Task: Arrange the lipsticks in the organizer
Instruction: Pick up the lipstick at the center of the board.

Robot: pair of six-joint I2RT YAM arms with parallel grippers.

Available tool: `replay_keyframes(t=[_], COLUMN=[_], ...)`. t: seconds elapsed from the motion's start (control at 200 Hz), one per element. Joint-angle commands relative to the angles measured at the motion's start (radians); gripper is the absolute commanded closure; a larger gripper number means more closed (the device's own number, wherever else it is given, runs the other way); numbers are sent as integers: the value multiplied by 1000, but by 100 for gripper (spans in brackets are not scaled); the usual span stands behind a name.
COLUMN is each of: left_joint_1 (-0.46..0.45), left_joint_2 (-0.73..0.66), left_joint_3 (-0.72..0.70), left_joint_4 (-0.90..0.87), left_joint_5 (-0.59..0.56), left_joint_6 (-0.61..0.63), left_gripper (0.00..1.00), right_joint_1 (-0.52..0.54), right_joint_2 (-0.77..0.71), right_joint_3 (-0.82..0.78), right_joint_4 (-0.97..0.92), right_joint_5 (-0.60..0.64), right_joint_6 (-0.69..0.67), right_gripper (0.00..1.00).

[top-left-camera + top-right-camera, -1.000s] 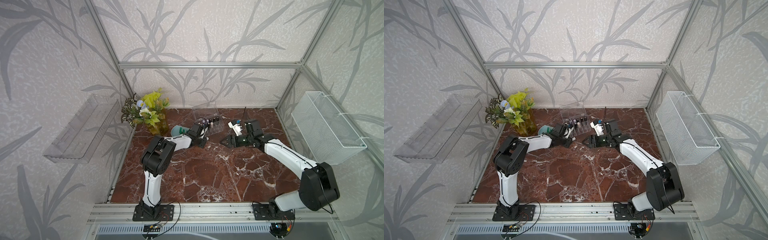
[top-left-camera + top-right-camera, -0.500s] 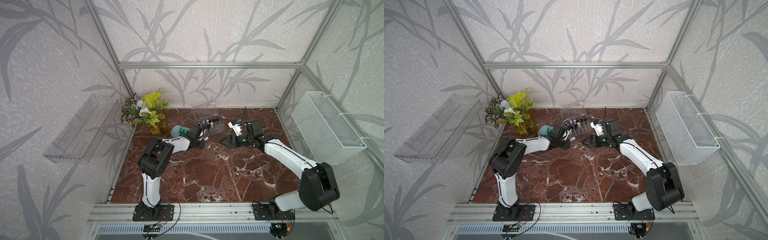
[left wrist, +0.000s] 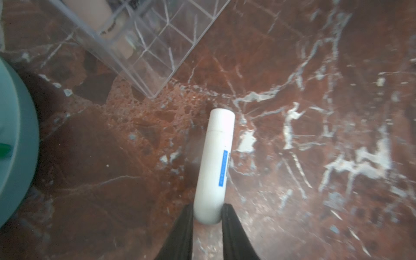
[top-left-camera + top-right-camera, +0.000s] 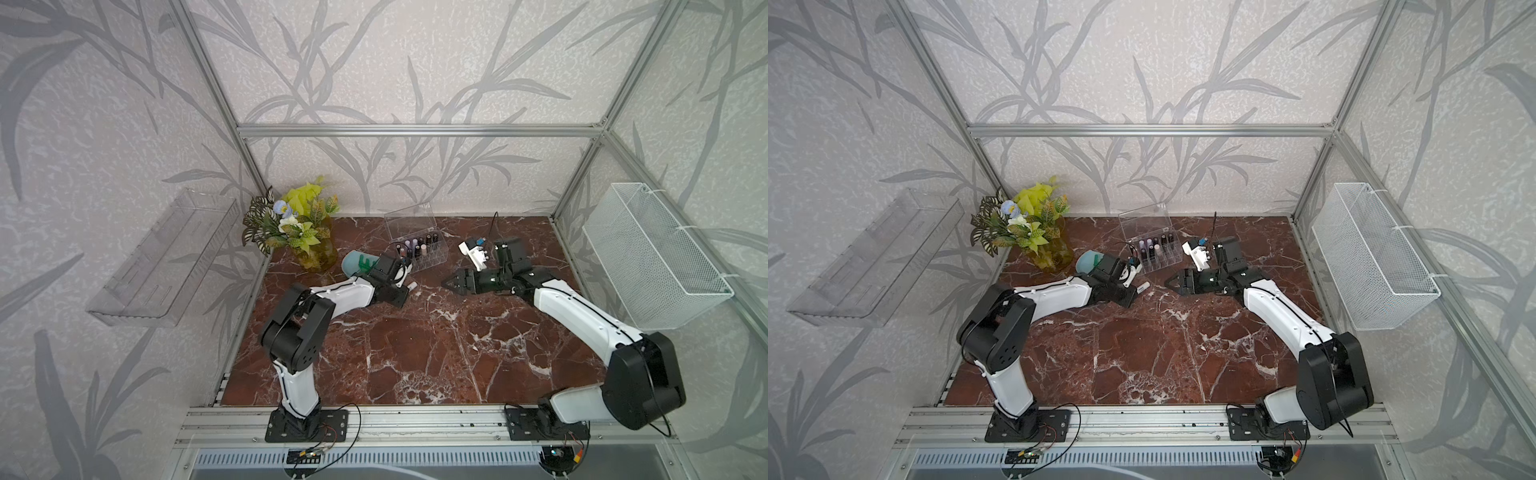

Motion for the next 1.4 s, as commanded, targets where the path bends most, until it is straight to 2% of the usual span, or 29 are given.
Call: replay_keyframes(t=[0.0,0.155,0.32,0.505,0.675,0.79,1.09,1.394], left_joint_1=[-4,-5,-5,-5,-5,-7,-18,-21], left_joint_2=[-109,-237,-289,-331,-366,-382,-410,-418], left_joint_3=[-28,-79,-87,-99,-108,-105,-97,-91], left_joint_4=[-19,69,123,160,199,215,198,177], left_joint_5=[156,335,502,583,647,673,687,646], left_joint_6=[-22,-72,-118,-148,-182,-203,-207,-195], left_gripper=[76,77,78,80,80,80,81,82], right_joint_1=[-26,-44,-45,-44,-44,-36,-20,9], right_joint_2=[-43,-71,-74,-70,-64,-55,-91,-55], right_joint_3=[27,17,14,-7,-13,-23,-87,-79], right_joint_4=[12,22,15,86,90,129,322,328], right_joint_5=[-103,-139,-137,-180,-153,-152,-150,-213], right_joint_6=[38,57,41,74,64,79,172,179], right_gripper=[24,21,20,20,21,23,41,58])
